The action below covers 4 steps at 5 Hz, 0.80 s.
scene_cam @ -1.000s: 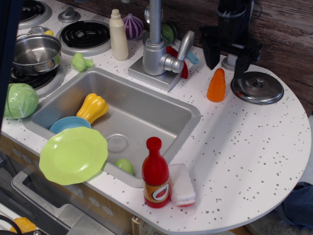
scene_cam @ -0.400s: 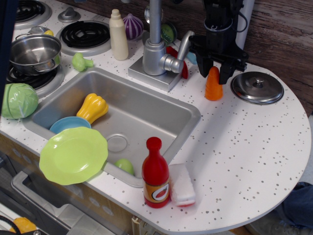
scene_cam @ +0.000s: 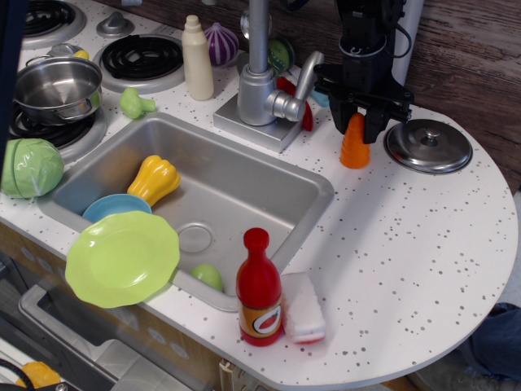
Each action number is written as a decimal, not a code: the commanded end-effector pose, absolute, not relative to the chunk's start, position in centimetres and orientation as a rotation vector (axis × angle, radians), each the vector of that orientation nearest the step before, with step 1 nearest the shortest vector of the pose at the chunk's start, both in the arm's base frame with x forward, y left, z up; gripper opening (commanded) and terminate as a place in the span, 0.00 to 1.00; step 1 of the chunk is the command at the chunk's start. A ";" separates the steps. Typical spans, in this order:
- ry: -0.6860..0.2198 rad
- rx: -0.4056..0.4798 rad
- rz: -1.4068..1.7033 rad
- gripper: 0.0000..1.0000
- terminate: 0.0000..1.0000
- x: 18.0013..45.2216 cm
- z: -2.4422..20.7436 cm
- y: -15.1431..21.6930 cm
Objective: Put carrot on plate
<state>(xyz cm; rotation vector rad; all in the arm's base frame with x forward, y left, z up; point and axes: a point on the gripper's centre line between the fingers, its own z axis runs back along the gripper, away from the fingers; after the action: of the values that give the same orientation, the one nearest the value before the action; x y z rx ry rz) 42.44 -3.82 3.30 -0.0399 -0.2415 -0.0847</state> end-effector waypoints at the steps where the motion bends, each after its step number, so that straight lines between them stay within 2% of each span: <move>1: -0.245 0.009 -0.048 0.00 0.00 41.4 8.0 -3.0; 2: -0.184 0.059 0.003 0.00 0.00 39.7 9.7 -0.6; 3: -0.169 0.235 0.194 0.00 0.00 35.2 11.6 3.7; 4: -0.136 0.280 0.303 0.00 0.00 31.0 11.2 6.3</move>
<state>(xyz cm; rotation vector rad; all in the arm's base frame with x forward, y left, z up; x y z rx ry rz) 28.44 6.60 9.02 0.2763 -0.0555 0.3040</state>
